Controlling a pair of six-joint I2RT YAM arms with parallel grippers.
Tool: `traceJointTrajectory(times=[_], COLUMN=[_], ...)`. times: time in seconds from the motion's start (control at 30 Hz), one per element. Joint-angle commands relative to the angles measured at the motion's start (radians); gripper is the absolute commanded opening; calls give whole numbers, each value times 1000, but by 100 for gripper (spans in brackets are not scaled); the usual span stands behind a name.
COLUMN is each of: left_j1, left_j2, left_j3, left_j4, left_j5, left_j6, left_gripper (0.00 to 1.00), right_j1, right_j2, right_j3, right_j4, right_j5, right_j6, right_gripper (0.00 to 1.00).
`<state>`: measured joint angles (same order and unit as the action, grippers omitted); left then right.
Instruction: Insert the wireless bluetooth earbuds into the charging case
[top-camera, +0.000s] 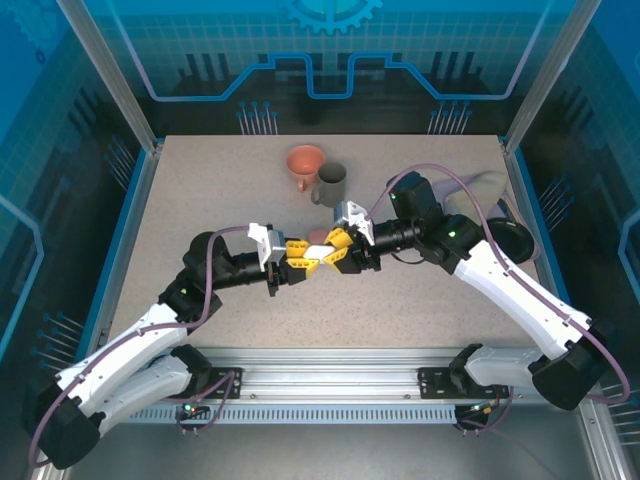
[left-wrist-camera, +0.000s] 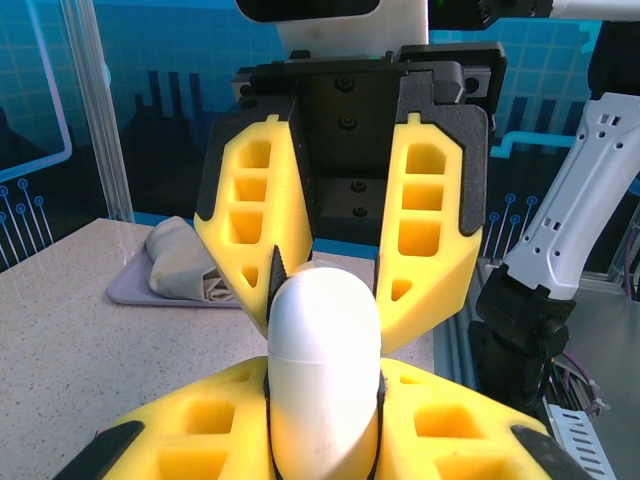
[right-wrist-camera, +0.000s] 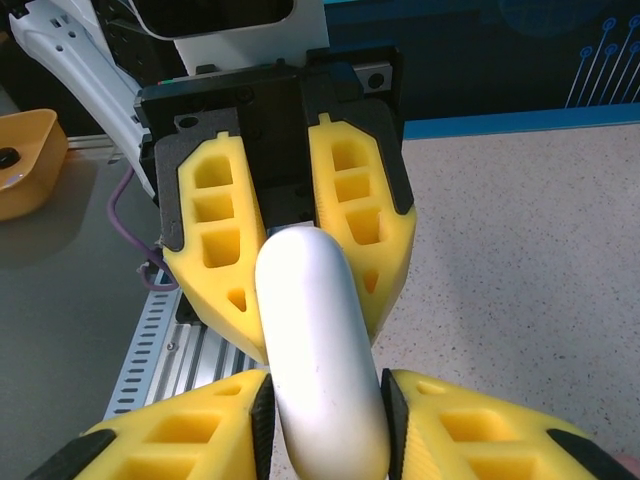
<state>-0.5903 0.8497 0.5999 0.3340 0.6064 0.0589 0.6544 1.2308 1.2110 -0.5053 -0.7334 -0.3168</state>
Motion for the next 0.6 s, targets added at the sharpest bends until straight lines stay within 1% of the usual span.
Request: traceJointTrajectory(times=[0.0, 0.1, 0.17, 0.33, 0.37, 0.4, 0.47, 0.57], left_j1=[-3, -2, -2, -2, -2, -3, -2, -3], left_j2=[-3, -3, -1, 0, -1, -1, -4, -11], left_j3=[29, 31, 31, 38, 39, 39, 41, 40], left_j4=[24, 22, 18, -7, -12, -19, -28, -46], left_j5=[-22, -23, -23, -21, -20, -20, -17, -25], left_j6=[10, 9, 8, 12, 12, 11, 12, 10], left_gripper=[0, 0, 0, 1, 7, 16, 25, 42], right_j1=[13, 12, 13, 1, -5, -11, -23, -41], right_j2=[2, 1, -3, -14, -19, -23, -35, -52], right_j3=[-11, -10, -11, -15, -17, -19, -23, -33], right_j4=[-27, -32, -32, -26, -25, -22, -22, -28], right_j5=[-24, -21, -18, -20, -20, -21, -17, 2], right_j6=[12, 11, 9, 16, 19, 22, 28, 35], right_gripper=[33, 27, 24, 22, 22, 22, 22, 22])
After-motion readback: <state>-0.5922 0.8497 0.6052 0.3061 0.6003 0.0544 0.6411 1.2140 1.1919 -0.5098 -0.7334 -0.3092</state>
